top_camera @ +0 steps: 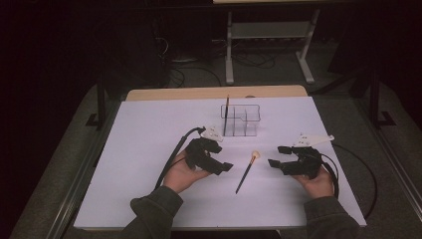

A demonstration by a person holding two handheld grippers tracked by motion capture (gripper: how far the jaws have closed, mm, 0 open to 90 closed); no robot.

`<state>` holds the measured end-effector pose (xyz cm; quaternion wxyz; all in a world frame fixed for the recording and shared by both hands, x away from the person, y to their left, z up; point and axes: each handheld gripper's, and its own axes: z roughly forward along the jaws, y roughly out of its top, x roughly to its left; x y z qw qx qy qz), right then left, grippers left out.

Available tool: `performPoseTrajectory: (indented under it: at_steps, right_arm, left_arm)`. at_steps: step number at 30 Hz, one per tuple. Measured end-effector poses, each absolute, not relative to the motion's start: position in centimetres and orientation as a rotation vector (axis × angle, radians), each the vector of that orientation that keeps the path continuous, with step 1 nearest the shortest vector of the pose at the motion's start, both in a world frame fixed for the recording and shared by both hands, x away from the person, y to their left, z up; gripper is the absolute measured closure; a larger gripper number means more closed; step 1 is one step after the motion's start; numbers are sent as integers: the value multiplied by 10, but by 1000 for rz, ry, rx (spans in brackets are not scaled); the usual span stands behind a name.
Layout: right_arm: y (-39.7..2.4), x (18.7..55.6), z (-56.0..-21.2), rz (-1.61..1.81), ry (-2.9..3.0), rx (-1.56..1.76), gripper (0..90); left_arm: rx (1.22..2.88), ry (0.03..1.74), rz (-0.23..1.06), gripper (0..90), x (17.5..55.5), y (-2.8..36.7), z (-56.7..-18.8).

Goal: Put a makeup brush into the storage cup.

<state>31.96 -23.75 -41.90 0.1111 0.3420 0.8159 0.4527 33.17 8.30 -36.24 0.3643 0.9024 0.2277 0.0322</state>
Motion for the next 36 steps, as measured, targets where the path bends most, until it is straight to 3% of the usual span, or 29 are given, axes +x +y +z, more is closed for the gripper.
performPoseTrajectory:
  at_steps: [36]
  right_arm:
    - [-239,318,-420,1277,2376,981,290]
  left_arm:
    - [2471,648,48,338,349,3,-376]
